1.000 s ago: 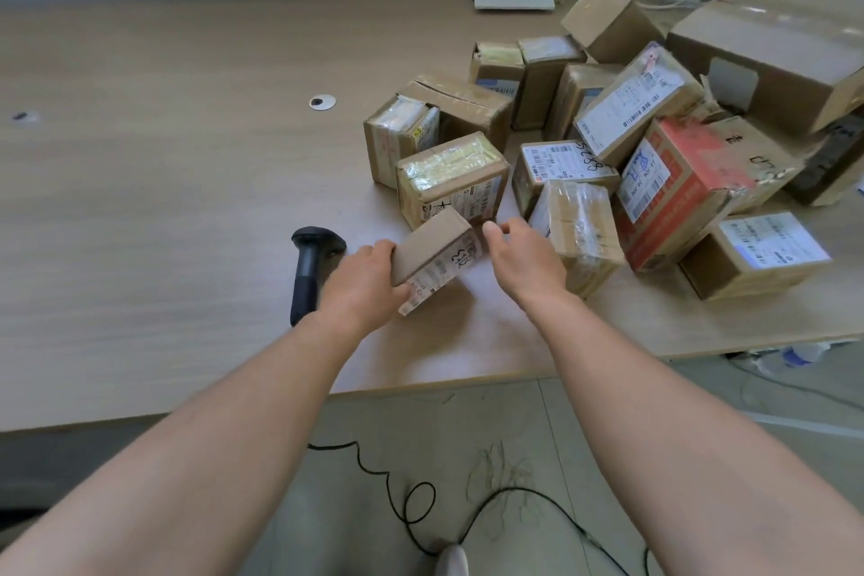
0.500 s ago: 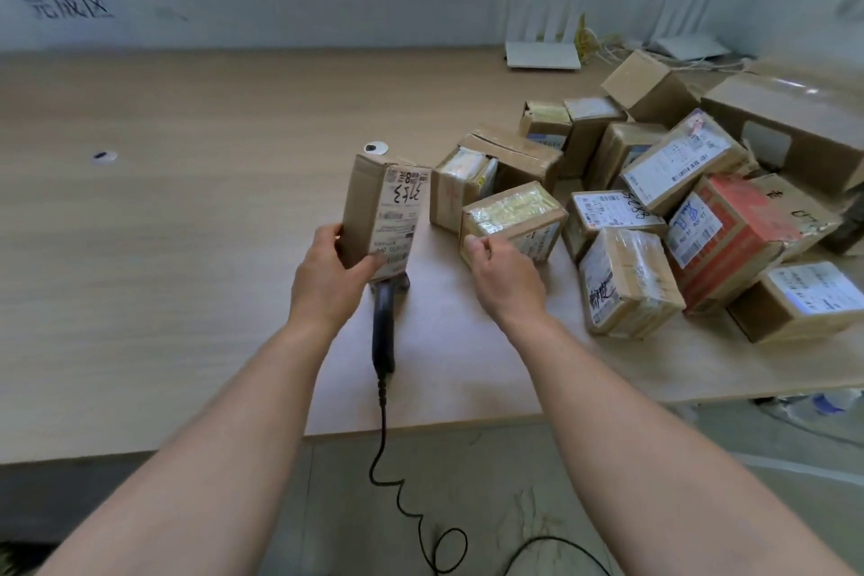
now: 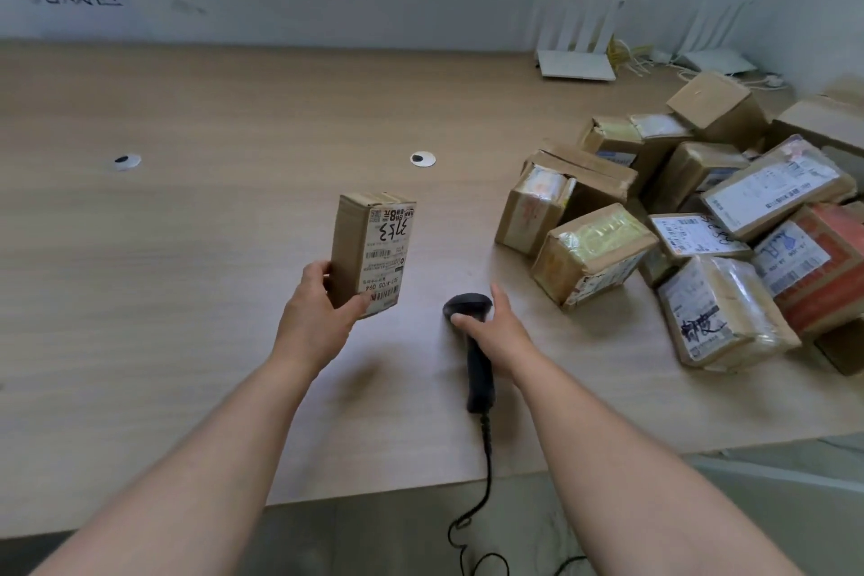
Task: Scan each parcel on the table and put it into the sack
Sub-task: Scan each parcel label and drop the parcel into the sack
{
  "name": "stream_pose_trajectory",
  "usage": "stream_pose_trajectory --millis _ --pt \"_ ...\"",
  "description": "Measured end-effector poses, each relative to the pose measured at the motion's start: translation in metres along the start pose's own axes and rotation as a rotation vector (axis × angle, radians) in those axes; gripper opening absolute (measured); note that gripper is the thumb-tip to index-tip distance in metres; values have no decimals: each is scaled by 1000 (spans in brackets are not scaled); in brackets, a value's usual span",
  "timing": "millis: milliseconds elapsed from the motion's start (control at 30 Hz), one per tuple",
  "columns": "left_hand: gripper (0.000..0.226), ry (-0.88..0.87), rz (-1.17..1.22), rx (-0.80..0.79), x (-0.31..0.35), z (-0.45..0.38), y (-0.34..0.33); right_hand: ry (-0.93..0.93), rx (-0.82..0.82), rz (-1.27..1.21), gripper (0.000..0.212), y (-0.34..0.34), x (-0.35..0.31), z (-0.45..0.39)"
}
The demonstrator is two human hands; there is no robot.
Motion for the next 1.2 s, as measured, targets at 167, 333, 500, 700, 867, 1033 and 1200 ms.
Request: stream_pose_trajectory --millis 167,333,500,700,867,1033,1200 --pt "51 68 24 -14 -25 -6 5 16 -9 -187 87 -9 5 -20" --pt "52 105 20 -9 -28 -8 0 14 -90 -348 53 -14 3 -25" --pt "51 112 42 18 -20 -4 -3 22 -121 -414 56 -7 1 -12" --pt "51 74 67 56 -3 11 0 170 -139 -400 57 8 -17 28" --pt "49 35 103 52 11 25 7 359 -145 -340 65 21 -46 72" --pt "47 11 156 54 18 35 12 527 -180 -326 69 22 -71 115" --pt "47 -15 176 67 24 44 15 608 -231 -380 69 15 -85 143"
Point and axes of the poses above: each hand's wrist, its own z-axis away from the middle knuckle, its own y-axis out of the back of the hand, x = y × z, the point moved 5 cm from there along -z, towards the middle knuckle, and after that the axes turned 6 degrees about -x, right-handed, at the moved point
